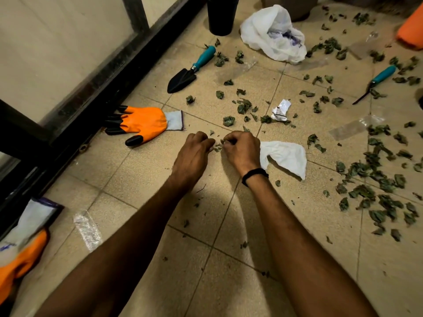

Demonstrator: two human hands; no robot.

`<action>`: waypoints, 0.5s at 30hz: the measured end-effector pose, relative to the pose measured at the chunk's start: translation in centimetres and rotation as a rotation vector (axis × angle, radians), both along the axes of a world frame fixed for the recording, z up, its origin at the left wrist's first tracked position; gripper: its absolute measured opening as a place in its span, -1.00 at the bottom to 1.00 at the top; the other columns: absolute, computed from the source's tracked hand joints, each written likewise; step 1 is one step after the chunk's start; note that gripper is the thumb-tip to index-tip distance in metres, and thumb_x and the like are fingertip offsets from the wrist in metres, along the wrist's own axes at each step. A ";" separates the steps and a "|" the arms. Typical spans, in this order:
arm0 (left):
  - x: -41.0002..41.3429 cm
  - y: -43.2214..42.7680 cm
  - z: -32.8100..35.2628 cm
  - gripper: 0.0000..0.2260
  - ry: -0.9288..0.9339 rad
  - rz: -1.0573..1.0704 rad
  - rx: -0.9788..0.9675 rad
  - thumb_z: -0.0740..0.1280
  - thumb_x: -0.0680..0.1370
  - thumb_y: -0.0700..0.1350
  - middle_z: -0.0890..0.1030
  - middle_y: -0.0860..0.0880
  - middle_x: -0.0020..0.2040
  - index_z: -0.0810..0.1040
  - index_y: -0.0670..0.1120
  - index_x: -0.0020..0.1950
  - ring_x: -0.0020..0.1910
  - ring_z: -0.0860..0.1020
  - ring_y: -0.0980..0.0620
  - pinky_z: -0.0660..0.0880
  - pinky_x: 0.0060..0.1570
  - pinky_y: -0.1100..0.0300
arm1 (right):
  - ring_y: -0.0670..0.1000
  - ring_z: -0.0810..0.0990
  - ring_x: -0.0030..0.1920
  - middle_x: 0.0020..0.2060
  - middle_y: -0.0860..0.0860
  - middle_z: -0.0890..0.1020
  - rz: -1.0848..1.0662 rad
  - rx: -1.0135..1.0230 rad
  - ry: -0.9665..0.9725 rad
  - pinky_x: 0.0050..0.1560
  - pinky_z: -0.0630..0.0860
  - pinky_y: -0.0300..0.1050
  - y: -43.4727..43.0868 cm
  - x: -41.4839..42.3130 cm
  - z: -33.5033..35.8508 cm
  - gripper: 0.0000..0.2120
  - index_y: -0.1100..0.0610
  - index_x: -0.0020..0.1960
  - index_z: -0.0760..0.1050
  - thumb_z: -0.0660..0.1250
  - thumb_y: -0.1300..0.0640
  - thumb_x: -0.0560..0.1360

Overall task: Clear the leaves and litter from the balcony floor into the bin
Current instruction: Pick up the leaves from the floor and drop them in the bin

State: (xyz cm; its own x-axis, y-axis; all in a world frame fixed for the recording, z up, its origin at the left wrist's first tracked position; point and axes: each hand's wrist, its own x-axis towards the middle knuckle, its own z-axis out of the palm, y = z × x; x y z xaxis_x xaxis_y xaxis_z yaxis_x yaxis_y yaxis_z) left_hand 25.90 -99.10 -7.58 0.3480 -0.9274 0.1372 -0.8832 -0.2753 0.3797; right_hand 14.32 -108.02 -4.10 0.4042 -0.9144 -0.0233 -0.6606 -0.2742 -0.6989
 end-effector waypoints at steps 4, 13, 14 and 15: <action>-0.8 2.1 -0.2 -0.70 0.069 0.054 -0.022 0.26 0.60 -0.34 0.58 -0.10 0.15 0.63 -0.13 0.26 0.12 0.49 -0.07 0.43 -0.02 0.14 | 0.05 0.63 0.09 0.05 0.08 0.70 0.049 0.006 0.046 0.15 0.51 -0.17 -0.2 -0.1 -0.1 -0.81 0.16 0.10 0.68 0.36 0.24 0.53; -0.2 7.4 0.8 -0.47 0.147 0.343 0.161 0.32 0.59 0.20 0.40 -0.13 0.44 0.40 0.03 0.51 0.39 0.28 -0.18 0.33 0.29 -0.02 | 0.19 0.43 0.16 0.12 0.17 0.43 0.294 -0.024 0.200 0.16 0.51 0.01 1.1 1.5 -1.7 -0.76 0.18 0.11 0.56 0.46 0.16 0.48; -0.6 7.6 0.6 -0.42 0.115 0.338 0.193 0.31 0.56 0.27 0.37 -0.13 0.45 0.39 0.04 0.51 0.39 0.26 -0.19 0.33 0.29 -0.03 | 0.20 0.46 0.14 0.09 0.17 0.44 0.268 -0.041 0.169 0.13 0.54 0.01 1.3 1.7 -1.9 -0.84 0.21 0.07 0.57 0.43 0.22 0.50; -1.1 7.6 0.4 -0.41 0.097 0.338 0.189 0.31 0.55 0.29 0.37 -0.13 0.46 0.40 0.04 0.51 0.39 0.26 -0.19 0.33 0.28 -0.03 | 0.21 0.49 0.12 0.07 0.17 0.45 0.232 -0.048 0.142 0.11 0.54 0.00 1.4 1.8 -2.1 -0.90 0.23 0.03 0.58 0.38 0.26 0.52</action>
